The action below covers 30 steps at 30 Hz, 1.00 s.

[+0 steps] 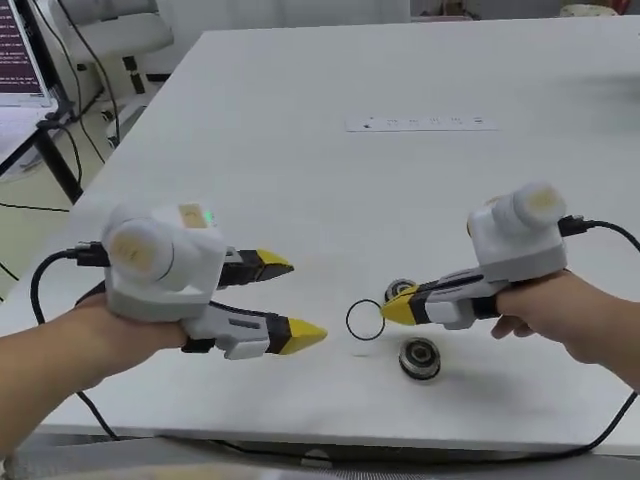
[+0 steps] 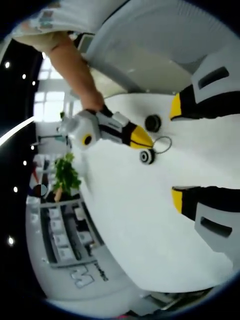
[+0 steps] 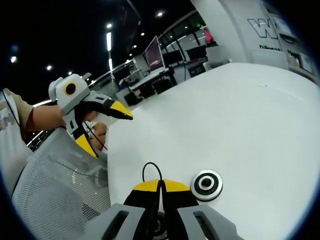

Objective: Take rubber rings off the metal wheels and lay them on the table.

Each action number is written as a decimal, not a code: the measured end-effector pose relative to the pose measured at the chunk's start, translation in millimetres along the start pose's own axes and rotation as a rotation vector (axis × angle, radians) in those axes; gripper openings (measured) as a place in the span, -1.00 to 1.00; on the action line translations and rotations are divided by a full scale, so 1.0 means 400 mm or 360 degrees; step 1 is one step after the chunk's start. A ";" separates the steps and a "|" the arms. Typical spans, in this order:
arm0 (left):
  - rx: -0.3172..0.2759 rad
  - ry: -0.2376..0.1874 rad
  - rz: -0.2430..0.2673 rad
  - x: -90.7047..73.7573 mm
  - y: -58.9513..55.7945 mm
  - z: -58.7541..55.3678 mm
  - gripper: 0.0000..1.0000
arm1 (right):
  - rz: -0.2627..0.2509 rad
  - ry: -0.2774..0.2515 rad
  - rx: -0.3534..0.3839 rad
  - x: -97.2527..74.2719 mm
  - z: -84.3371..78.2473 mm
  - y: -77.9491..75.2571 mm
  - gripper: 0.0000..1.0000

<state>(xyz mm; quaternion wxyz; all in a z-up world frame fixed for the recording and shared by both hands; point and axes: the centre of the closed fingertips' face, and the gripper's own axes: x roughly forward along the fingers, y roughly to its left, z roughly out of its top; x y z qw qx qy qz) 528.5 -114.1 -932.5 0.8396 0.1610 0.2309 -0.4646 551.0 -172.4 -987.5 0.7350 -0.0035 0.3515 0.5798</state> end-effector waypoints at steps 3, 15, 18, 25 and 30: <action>-0.0006 0.0006 0.0005 -0.003 0.002 -0.005 0.08 | -0.0010 0.0039 -0.0011 0.015 -0.011 -0.002 -1.00; -0.0023 0.0041 0.0007 -0.007 0.002 -0.023 0.11 | -0.0036 0.0106 -0.0094 0.032 -0.030 -0.004 -0.88; -0.0028 0.0045 0.0005 -0.008 0.002 -0.022 0.11 | -0.0038 0.0124 -0.0113 0.031 -0.035 -0.001 -0.78; -0.0016 0.0043 -0.0016 -0.001 -0.001 -0.012 0.10 | -0.0026 0.0074 -0.0152 0.006 -0.017 0.009 -0.62; 0.0000 0.0045 -0.0040 0.009 -0.009 -0.003 0.10 | -0.0026 0.0028 -0.0161 -0.019 -0.014 0.008 -0.58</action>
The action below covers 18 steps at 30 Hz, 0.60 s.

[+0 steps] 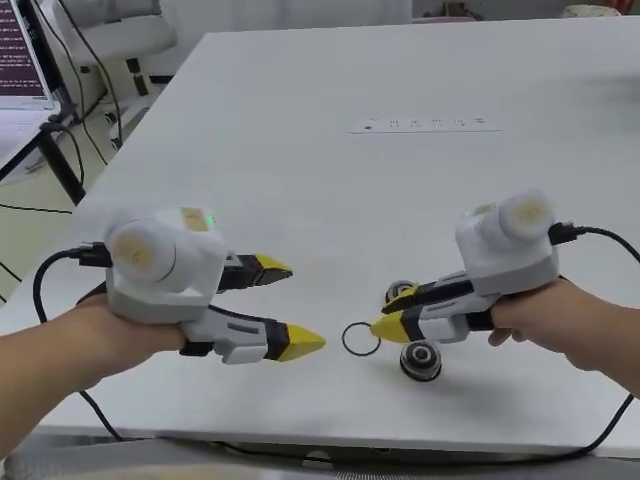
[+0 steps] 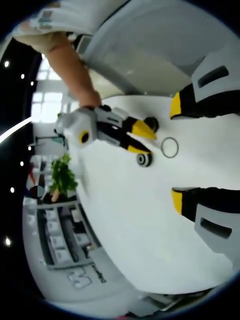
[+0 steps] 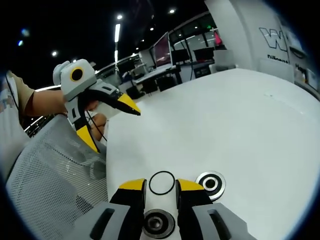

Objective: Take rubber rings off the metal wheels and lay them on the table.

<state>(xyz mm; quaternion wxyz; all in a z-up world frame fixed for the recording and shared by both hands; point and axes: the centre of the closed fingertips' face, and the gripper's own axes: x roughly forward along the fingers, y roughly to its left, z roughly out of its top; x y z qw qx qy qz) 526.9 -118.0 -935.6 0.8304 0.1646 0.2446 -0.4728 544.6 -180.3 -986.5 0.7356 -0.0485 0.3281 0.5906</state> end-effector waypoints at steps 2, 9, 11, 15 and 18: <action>0.0004 0.0000 -0.0008 0.004 -0.002 0.004 0.10 | -0.0004 -0.0027 0.0002 -0.013 0.007 0.000 -0.57; 0.0021 -0.0006 -0.0039 0.027 -0.015 0.022 0.09 | -0.0012 -0.0113 0.0022 -0.056 0.006 0.001 -0.52; 0.0027 -0.0007 -0.0054 0.035 -0.022 0.027 0.09 | -0.0012 -0.0135 0.0029 -0.068 0.001 0.004 -0.52; 0.0042 -0.0007 -0.0087 0.056 -0.038 0.037 0.08 | -0.0026 -0.0155 0.0035 -0.089 -0.018 0.006 -0.49; 0.0062 -0.0005 -0.0111 0.071 -0.049 0.041 0.08 | -0.0037 -0.0172 0.0061 -0.103 -0.034 0.005 -0.48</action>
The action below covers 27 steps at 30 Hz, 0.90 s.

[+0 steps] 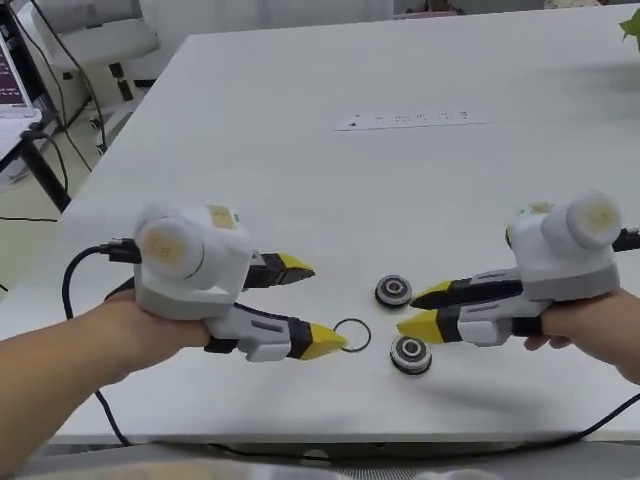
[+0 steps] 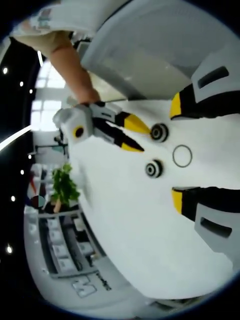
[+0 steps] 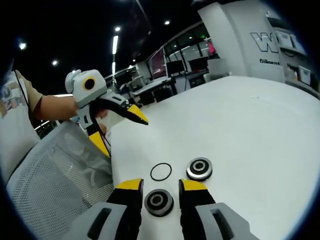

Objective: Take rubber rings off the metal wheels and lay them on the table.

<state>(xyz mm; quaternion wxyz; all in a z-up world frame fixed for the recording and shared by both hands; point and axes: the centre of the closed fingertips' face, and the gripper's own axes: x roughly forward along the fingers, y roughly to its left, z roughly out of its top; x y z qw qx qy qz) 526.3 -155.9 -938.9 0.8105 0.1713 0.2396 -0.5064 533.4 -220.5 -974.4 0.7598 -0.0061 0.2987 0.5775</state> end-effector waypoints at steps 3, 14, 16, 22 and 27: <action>0.0000 -0.0004 -0.0027 0.018 -0.011 0.007 0.08 | -0.0014 -0.0007 0.0008 -0.014 -0.016 -0.003 -0.47; 0.0014 0.0019 -0.0111 0.081 -0.036 0.007 0.03 | -0.0030 -0.0016 -0.0022 -0.035 -0.049 -0.008 -0.43; 0.0013 0.0025 -0.0133 0.094 -0.045 0.006 0.01 | -0.0030 -0.0002 -0.0037 -0.035 -0.060 -0.008 -0.43; 0.0028 0.0063 -0.0184 0.132 -0.069 -0.003 -0.02 | -0.0026 0.0042 -0.0087 -0.031 -0.090 -0.008 -0.45; 0.0022 0.0098 -0.0208 0.158 -0.077 -0.019 -0.12 | -0.0012 0.0072 -0.0135 -0.025 -0.107 -0.005 -0.48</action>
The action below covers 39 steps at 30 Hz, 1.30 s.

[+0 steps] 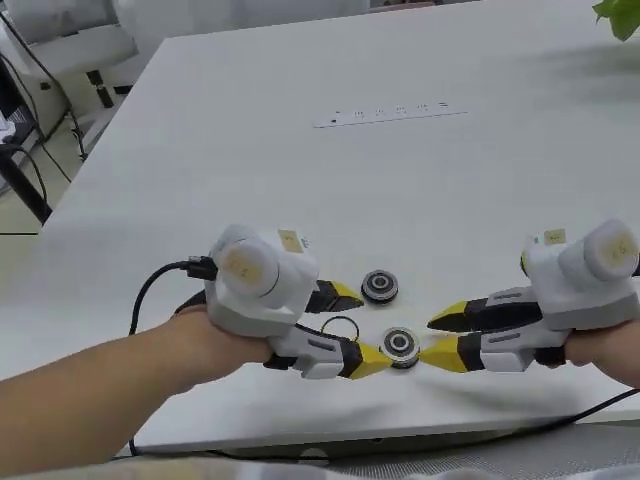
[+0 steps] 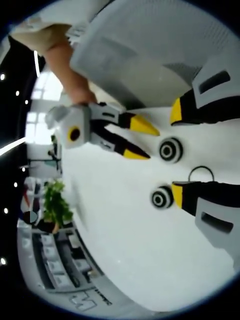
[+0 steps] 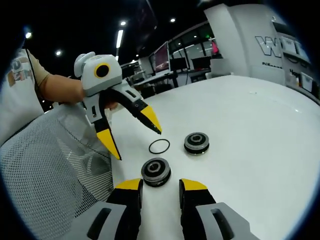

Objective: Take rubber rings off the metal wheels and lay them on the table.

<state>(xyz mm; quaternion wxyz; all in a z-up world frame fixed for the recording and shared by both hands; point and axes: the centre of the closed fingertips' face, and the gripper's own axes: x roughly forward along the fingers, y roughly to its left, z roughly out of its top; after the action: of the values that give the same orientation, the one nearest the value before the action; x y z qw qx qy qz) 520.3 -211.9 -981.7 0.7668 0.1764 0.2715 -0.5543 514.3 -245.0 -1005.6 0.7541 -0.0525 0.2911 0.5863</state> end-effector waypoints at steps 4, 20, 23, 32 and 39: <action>-0.0014 0.0006 -0.0019 0.014 -0.008 -0.003 -0.17 | 0.0011 0.0021 -0.0055 0.005 -0.007 0.007 -0.52; -0.0064 0.0007 -0.0034 0.053 -0.016 -0.002 -0.44 | -0.0001 0.0042 -0.0134 0.031 -0.020 -0.010 -0.67; -0.0058 0.0007 -0.0030 0.058 -0.018 -0.002 -0.49 | 0.0000 0.0053 -0.0166 0.033 -0.021 -0.010 -0.70; 0.0026 0.0018 0.0004 0.073 -0.021 -0.007 -0.62 | -0.0010 0.0040 -0.0192 0.033 -0.020 -0.008 -0.73; 0.0021 -0.0004 0.0042 0.076 -0.016 -0.008 -0.65 | -0.0022 0.0025 -0.0182 0.032 -0.019 -0.007 -0.73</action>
<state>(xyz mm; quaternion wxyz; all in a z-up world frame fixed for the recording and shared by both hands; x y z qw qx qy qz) 520.8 -235.1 -1002.8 0.7731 0.1844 0.2646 -0.5462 515.9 -238.0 -1019.2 0.7516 -0.1021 0.2629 0.5962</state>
